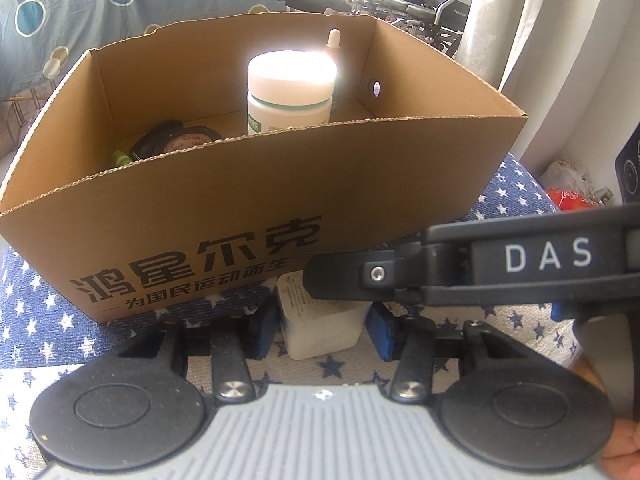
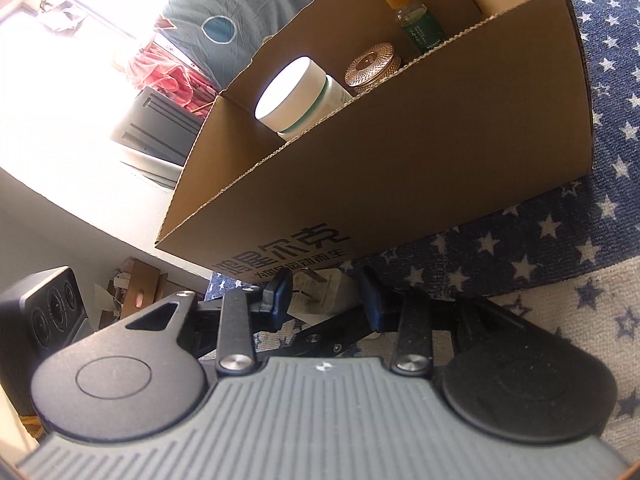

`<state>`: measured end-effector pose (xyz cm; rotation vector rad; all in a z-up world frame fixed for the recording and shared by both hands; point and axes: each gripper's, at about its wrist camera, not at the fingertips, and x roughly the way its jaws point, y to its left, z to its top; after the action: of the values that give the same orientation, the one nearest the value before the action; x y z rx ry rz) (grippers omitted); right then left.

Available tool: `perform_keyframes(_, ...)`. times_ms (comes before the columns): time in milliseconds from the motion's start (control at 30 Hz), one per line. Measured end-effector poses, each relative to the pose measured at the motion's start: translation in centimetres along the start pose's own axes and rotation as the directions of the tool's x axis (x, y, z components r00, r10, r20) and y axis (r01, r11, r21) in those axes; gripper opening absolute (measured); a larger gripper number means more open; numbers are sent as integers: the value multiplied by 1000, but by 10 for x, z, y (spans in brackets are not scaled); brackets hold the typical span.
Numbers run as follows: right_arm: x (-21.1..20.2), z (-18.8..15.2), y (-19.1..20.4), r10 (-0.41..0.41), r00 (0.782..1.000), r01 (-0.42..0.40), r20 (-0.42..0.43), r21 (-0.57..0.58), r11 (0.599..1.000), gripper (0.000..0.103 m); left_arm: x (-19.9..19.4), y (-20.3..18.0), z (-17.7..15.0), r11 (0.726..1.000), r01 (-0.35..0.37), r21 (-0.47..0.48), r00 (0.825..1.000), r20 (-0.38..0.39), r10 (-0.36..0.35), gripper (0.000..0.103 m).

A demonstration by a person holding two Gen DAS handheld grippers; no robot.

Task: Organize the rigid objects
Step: 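Withdraw the right tool and move it to the white plug adapter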

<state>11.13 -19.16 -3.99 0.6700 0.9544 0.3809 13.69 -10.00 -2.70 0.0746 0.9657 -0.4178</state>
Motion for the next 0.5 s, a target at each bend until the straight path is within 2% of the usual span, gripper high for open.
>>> perform_keyframes(333,0,-2,3,-11,1000,11,3,-7,1000,38,5,-1,1,1000,5,1,1000,-1,-5,48)
perform_keyframes(500,1,-3,1,-9,1000,9,4,13,1000,42,6,3,-4,1000,26,10,1000,-4,-26,50)
